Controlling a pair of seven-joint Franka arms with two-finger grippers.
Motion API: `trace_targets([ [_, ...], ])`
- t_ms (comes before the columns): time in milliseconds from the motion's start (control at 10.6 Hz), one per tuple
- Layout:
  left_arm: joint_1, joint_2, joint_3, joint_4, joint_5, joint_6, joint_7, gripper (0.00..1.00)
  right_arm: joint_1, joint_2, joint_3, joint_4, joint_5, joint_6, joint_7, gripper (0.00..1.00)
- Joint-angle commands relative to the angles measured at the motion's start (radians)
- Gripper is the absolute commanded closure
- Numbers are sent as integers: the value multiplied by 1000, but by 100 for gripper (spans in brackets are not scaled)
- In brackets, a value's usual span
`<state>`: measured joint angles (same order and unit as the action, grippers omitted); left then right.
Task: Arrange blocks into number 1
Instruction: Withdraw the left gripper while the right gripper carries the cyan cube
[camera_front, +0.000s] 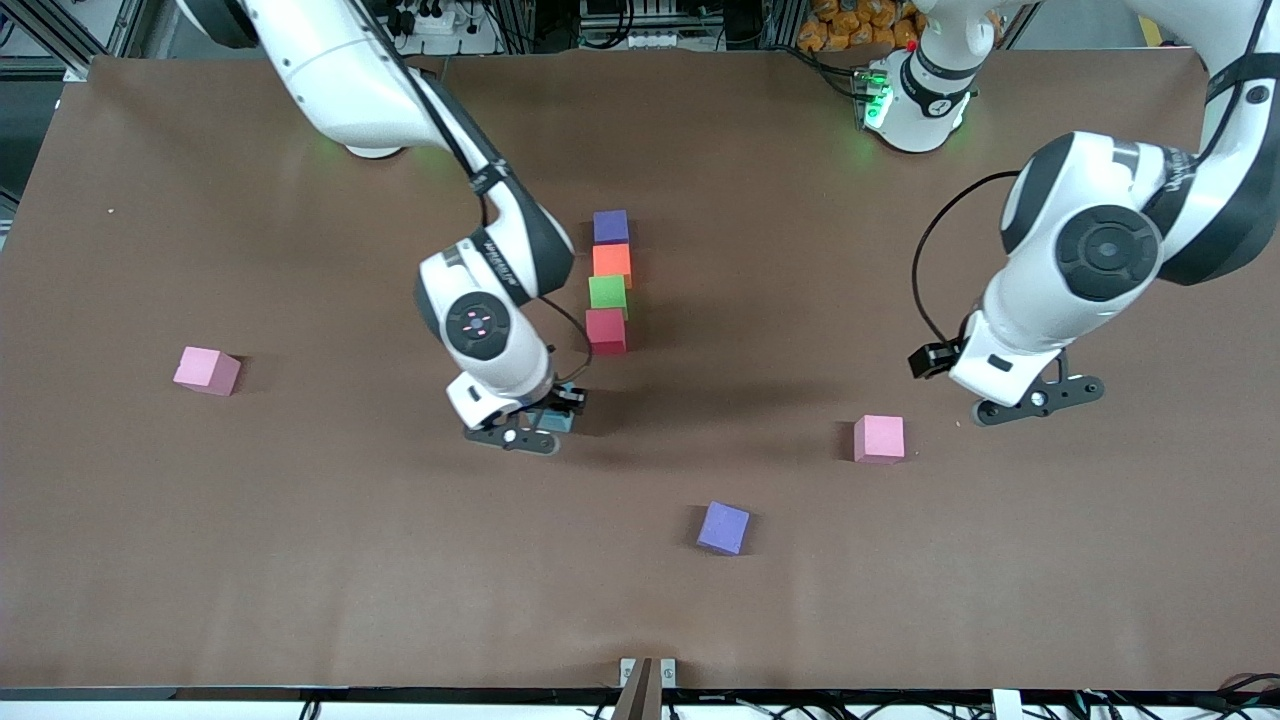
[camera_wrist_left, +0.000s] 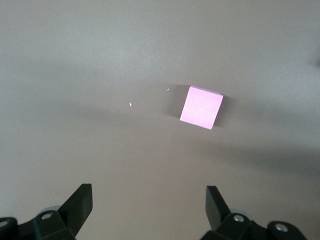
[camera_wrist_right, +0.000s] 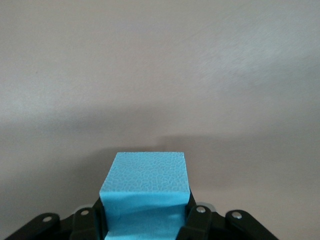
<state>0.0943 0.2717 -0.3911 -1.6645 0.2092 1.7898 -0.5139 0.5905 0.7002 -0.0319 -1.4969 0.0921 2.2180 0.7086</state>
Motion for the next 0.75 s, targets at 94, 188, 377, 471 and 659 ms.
trace_targets([
  [94,-134,-242,239,-138,-111,-7,292,0,26,30,-8,61,-8,-6,66,100],
  [188,-121,-276,247,-130,-111,-33,326,0,35,30,-8,61,-9,-8,68,100],
  [377,-93,-298,233,-68,-111,-105,339,0,69,30,-10,61,-18,-15,68,100],
  [471,-93,-310,232,-49,-111,-130,339,0,78,28,-10,61,-37,-15,66,100],
  [659,-107,-296,239,27,-111,-130,338,0,101,30,-10,53,-73,-12,51,100],
])
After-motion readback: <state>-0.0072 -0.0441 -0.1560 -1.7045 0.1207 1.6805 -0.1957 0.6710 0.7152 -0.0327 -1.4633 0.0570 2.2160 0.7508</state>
